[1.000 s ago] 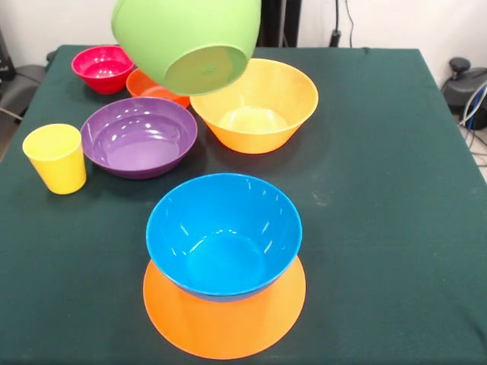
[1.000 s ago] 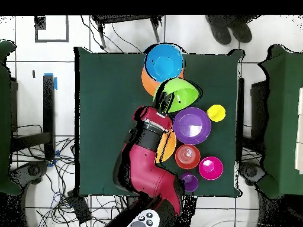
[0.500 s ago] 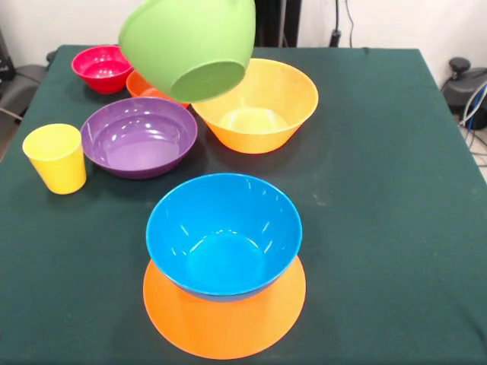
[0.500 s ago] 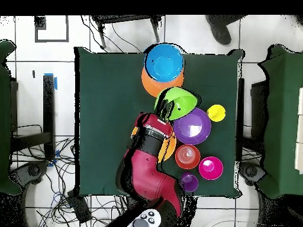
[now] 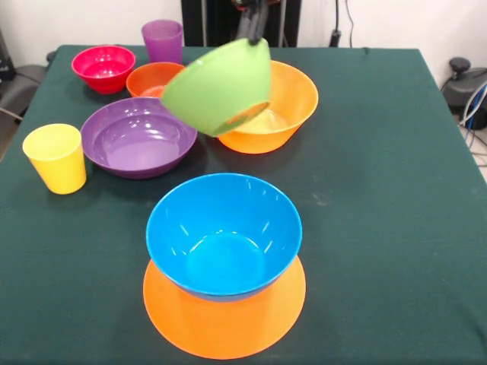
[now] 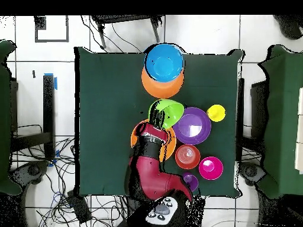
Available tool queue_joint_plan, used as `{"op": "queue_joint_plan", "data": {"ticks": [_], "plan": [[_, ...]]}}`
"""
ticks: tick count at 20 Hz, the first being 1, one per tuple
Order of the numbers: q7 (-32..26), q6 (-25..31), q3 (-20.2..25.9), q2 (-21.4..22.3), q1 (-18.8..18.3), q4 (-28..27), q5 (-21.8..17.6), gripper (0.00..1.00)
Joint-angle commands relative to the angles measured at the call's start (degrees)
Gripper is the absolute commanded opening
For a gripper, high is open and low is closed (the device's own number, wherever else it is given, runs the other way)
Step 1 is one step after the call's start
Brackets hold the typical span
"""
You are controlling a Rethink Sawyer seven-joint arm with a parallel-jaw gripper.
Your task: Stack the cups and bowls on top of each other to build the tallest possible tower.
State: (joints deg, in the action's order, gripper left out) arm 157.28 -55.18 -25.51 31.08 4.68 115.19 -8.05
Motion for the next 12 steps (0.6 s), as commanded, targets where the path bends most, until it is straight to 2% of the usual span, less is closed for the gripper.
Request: {"op": "queue_joint_plan", "data": {"ticks": [1,3,4,11,12], "plan": [[16.11,4.08,14.46,4.41,-2.94,2.79,-7.83,0.0],[16.45,5.19,16.56,5.32,-4.32,2.67,-9.97,0.0],[17.44,6.4,18.5,6.06,-5.72,2.54,-12.36,0.0],[18.59,10.47,23.68,11.44,-10.74,3.06,-19.02,0.0],[19.66,11.73,25.21,12.55,-12.43,2.92,-21.33,0.0]]}}
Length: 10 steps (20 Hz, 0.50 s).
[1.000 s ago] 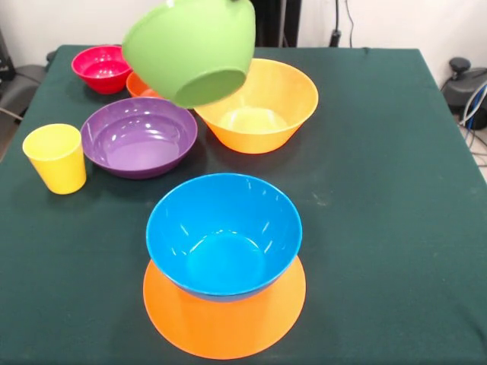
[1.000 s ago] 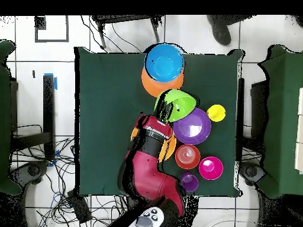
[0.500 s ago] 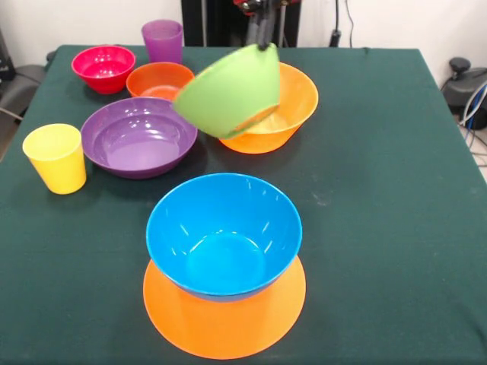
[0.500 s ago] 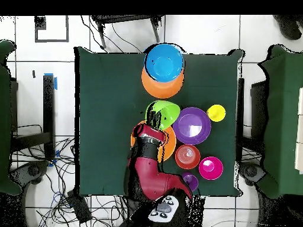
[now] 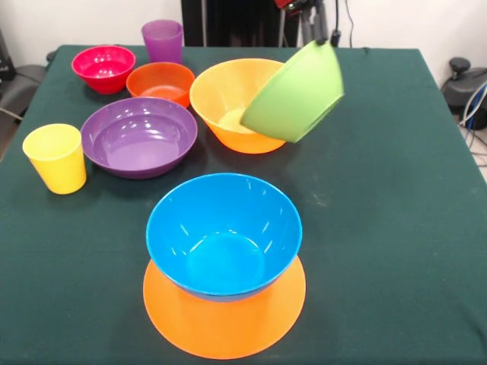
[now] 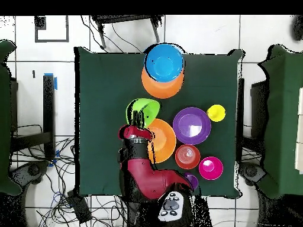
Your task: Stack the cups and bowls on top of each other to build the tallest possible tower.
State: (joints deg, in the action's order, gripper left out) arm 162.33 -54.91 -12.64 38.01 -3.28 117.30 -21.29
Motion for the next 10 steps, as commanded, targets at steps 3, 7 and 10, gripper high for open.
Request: {"op": "queue_joint_plan", "data": {"ticks": [3,7,10], "plan": [[17.15,13.8,16.78,7.58,-8.04,0.86,-12.78,0.0],[20.04,14.66,22.5,6.95,-13.39,0.71,-18.92,0.0],[22.37,16.74,27.38,6.36,-17.62,2.42,-22.95,0.0]]}}
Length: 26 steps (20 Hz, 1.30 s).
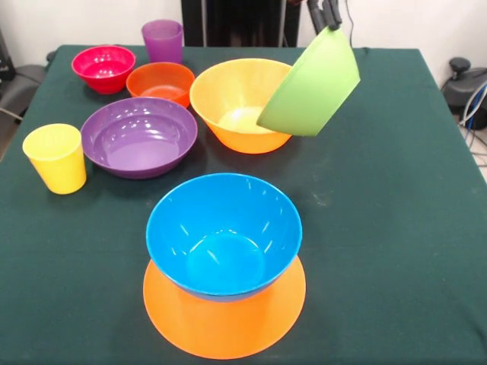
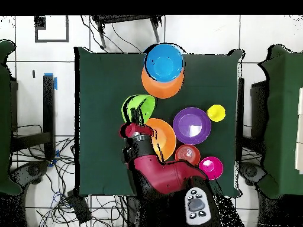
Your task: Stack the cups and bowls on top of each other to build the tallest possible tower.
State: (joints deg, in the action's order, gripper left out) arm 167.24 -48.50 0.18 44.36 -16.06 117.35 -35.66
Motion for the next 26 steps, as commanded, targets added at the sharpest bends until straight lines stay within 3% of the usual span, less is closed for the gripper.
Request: {"op": "queue_joint_plan", "data": {"ticks": [1,6,17,21,26], "plan": [[16.51,9.54,14.33,-0.47,-4.85,2.74,-8.25,0.0],[17.86,11.78,20.57,-1.52,-8.78,4.77,-14.16,0.0],[16.4,10.91,26.72,-5.53,-11.74,9.31,-14.6,0.0],[18.01,15.69,32.23,-6.44,-16.83,8.8,-18.39,0.0],[23.82,24.87,45.86,-7.75,-27.47,10.67,-26.72,0.0]]}}
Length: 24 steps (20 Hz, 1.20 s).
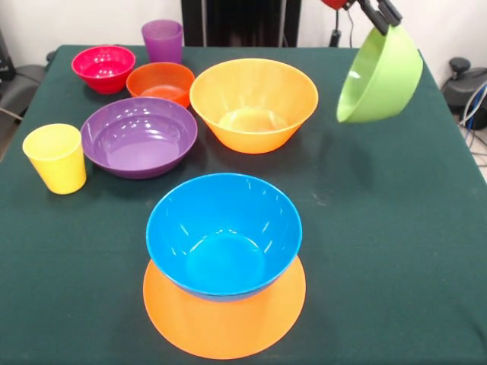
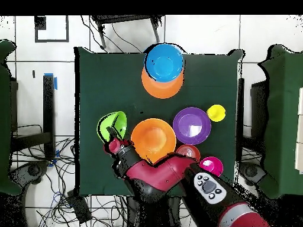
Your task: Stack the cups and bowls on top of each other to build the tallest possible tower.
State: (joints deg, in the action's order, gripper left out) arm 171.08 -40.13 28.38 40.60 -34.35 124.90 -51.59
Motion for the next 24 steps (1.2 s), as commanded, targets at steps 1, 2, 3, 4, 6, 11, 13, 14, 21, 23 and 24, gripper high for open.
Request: {"op": "queue_joint_plan", "data": {"ticks": [1,2,3,4,6,11,13,14,21,23,24], "plan": [[20.8,17.74,20.21,-4.59,-10.88,3.47,-11.96,0.0],[24.0,20.9,25.81,-5.65,-14.22,4.18,-14.65,0.0],[26.04,23.2,29.96,-6.15,-16.59,4.95,-15.83,0.0],[28.07,25.5,34.12,-6.65,-18.96,5.73,-17.0,0.0],[32.1,29.48,41.9,-8.14,-23.24,7.31,-18.74,0.0],[35.15,39.58,56.37,-16.45,-31.51,10.7,-19.01,0.0],[29.43,45.17,60.26,-22.88,-34.69,11.51,-14.73,0.0],[21.12,51.11,61.46,-30.99,-37.44,10.98,-9.69,0.0],[-11.06,64.75,58.02,-48.23,-45.01,4.87,10.44,0.0],[-12.86,65.63,57.95,-48.23,-45.96,4.7,12.02,0.0],[-14.89,66.43,57.39,-48.89,-46.56,4.09,12.25,0.0]]}}
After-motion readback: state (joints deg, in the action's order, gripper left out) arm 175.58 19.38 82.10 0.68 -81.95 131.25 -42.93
